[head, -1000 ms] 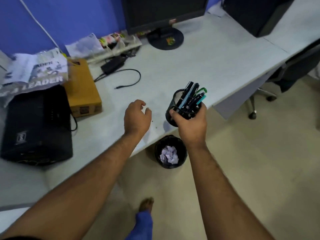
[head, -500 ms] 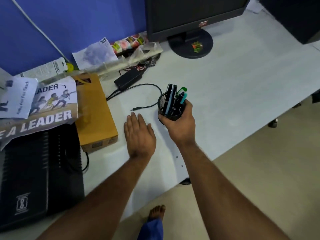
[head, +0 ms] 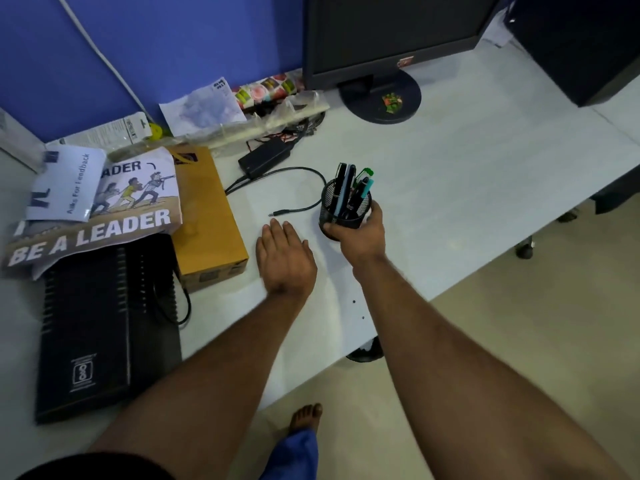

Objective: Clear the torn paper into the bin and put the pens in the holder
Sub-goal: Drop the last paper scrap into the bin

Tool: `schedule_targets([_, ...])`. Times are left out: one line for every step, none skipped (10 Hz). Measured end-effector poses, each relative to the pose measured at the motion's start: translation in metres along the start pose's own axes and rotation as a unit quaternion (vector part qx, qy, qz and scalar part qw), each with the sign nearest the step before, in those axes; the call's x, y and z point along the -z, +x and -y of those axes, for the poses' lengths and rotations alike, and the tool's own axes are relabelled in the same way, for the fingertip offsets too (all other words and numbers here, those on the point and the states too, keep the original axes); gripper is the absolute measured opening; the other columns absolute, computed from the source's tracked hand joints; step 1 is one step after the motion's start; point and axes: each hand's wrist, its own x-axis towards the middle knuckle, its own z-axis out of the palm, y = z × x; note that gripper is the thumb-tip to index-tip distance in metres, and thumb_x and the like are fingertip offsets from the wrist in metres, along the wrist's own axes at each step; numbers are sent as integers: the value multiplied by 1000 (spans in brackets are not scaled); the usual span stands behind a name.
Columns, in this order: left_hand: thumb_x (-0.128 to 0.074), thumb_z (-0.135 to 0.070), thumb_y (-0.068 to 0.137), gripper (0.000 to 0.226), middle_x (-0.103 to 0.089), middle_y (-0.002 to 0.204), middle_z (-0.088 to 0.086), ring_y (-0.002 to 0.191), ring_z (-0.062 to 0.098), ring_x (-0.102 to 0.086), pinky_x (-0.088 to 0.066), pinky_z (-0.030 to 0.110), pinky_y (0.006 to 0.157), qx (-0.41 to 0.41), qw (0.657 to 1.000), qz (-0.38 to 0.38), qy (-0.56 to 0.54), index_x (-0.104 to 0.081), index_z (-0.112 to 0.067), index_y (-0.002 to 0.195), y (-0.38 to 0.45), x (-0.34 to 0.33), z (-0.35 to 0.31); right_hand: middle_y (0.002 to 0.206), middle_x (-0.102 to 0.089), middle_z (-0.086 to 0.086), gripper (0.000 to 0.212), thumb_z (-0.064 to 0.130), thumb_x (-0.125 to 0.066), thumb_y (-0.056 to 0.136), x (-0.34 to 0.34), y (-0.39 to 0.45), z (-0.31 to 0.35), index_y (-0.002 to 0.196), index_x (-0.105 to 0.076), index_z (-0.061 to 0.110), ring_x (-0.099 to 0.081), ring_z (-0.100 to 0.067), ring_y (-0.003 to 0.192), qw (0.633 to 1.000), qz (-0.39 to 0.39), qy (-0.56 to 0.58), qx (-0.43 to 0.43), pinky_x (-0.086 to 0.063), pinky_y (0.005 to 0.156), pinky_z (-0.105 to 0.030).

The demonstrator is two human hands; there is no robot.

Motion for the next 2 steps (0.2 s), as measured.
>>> schedule_targets([-47, -47, 93, 62, -55, 136, 18, 129, 33, -49, -40, 43, 106, -1, 999, 14, -36, -48, -2, 135, -17, 22, 0, 135, -56, -8, 92, 34, -85, 65, 22, -22, -3, 144, -39, 22, -57, -29, 120, 993, -19, -54, -108, -51, 99, -42])
schedule_targets([-48, -45, 94, 51, -64, 118, 15, 113, 32, -60, -48, 40, 93, -19, 989, -32, -146, -57, -4, 122, -45, 41, -13, 116, -62, -5, 53, 29, -80, 78, 50, -49, 8, 124, -58, 13, -58, -24, 104, 992, -22, -13, -121, -49, 87, -33])
